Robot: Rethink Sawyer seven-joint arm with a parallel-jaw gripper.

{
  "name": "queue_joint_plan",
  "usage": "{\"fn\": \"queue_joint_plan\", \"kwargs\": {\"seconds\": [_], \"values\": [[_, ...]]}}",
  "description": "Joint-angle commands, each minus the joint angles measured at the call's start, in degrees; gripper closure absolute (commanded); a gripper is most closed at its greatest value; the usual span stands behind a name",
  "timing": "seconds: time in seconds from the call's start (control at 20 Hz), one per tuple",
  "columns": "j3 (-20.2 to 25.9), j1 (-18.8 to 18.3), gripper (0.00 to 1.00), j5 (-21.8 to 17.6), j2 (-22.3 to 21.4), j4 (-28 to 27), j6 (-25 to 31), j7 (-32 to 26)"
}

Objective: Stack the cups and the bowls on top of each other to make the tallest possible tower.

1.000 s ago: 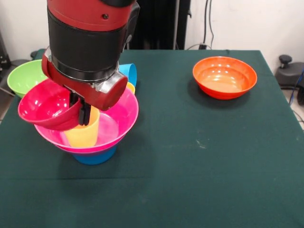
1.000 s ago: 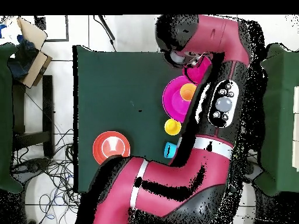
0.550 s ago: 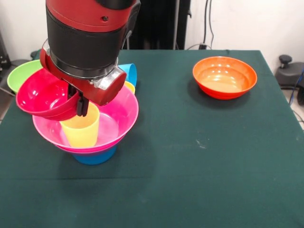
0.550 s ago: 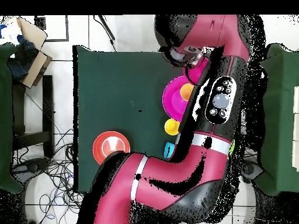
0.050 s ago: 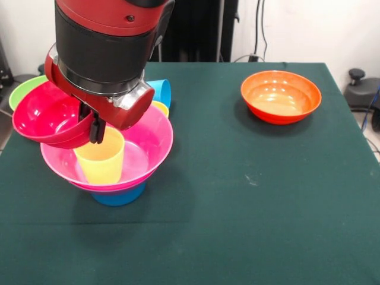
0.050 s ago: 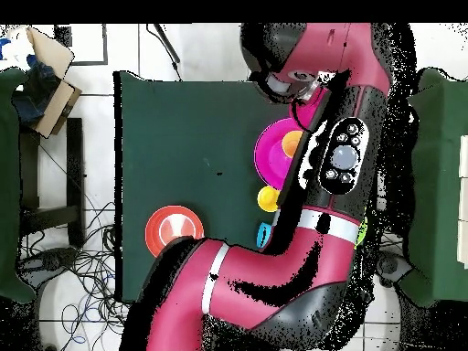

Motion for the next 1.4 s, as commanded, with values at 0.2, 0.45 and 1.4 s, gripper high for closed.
{"fn": "queue_joint_plan", "kwargs": {"seconds": [0.2,0.45,1.4], "values": [[2.36,3.49,1.0,-0.47,-2.63,12.25,-7.98,10.47],[2.0,4.51,1.0,-0.56,-3.95,16.86,-12.16,11.72],[-2.25,6.1,1.0,-1.07,-6.7,26.11,-18.89,11.08]]}}
